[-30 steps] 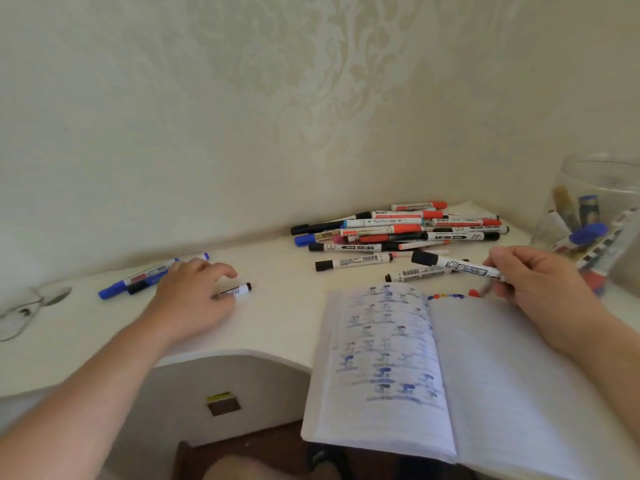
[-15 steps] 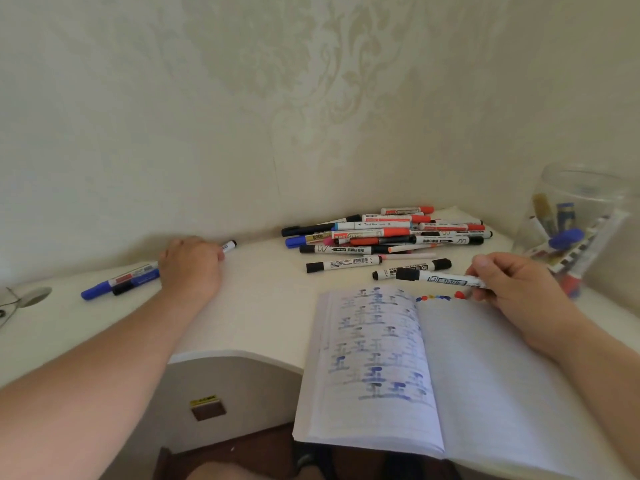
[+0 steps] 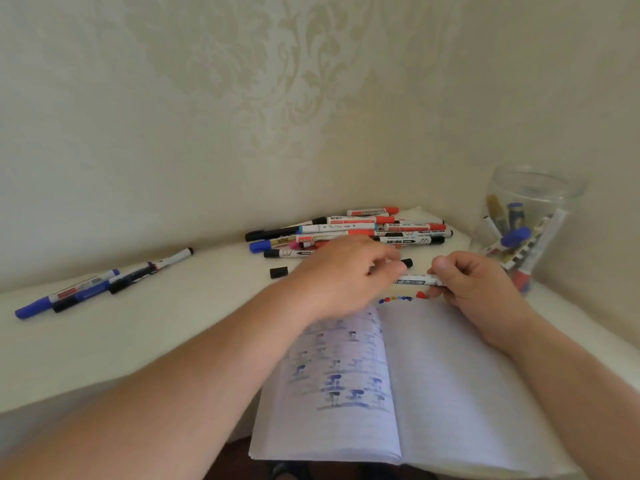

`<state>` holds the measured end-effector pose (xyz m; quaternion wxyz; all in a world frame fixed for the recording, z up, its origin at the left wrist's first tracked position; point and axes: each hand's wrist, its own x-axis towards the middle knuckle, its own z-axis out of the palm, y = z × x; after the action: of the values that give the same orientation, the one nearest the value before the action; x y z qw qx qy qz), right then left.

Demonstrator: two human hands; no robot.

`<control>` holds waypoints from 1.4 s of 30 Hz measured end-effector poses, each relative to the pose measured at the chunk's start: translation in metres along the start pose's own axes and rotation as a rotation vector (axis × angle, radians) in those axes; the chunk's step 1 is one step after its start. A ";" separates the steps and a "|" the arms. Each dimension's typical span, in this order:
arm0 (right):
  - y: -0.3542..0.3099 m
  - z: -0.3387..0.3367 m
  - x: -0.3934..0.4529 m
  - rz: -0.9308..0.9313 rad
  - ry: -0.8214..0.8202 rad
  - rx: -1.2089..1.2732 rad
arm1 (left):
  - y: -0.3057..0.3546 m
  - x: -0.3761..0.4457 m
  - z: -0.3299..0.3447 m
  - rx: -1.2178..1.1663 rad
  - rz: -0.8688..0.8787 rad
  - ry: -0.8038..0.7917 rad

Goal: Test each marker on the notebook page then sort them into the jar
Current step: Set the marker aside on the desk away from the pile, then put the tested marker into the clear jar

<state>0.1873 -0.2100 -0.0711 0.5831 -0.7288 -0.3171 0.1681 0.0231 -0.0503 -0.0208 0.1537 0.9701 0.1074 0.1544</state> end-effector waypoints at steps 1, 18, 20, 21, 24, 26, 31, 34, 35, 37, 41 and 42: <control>0.001 -0.001 0.000 -0.003 0.011 0.036 | 0.013 0.005 0.012 0.136 0.039 -0.054; 0.001 -0.015 0.001 -0.087 -0.227 0.331 | 0.011 0.017 0.056 -0.079 0.128 -0.017; -0.001 -0.014 0.002 -0.083 -0.219 0.304 | 0.013 0.018 0.055 -0.061 0.128 -0.021; 0.000 -0.015 0.003 -0.078 -0.217 0.306 | 0.013 0.019 0.055 -0.057 0.124 -0.014; 0.002 -0.020 0.004 -0.048 -0.213 0.339 | 0.011 0.019 0.048 -0.063 0.119 0.025; 0.000 -0.020 0.003 -0.038 -0.218 0.349 | 0.010 0.018 0.042 -0.067 0.098 0.021; -0.004 -0.026 0.008 0.125 -0.046 0.576 | 0.000 0.005 0.031 -0.109 -0.157 0.131; -0.008 -0.028 0.005 0.102 -0.055 0.608 | -0.001 -0.007 0.034 -0.100 -0.111 0.143; -0.009 -0.026 0.003 0.074 -0.063 0.597 | -0.001 -0.010 0.037 -0.090 -0.086 0.101; -0.009 -0.022 0.002 0.015 -0.064 0.596 | -0.004 -0.015 0.043 -0.043 -0.052 0.003; -0.008 -0.018 0.002 -0.019 0.005 0.501 | -0.016 -0.021 0.050 -0.015 -0.008 -0.067; -0.009 -0.018 0.000 -0.019 0.015 0.446 | -0.018 -0.022 0.051 -0.007 0.003 -0.070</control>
<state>0.1960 -0.2222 -0.0580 0.7337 -0.5801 -0.2746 0.2231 0.0166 -0.0527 -0.0784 0.1605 0.9745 0.1002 0.1209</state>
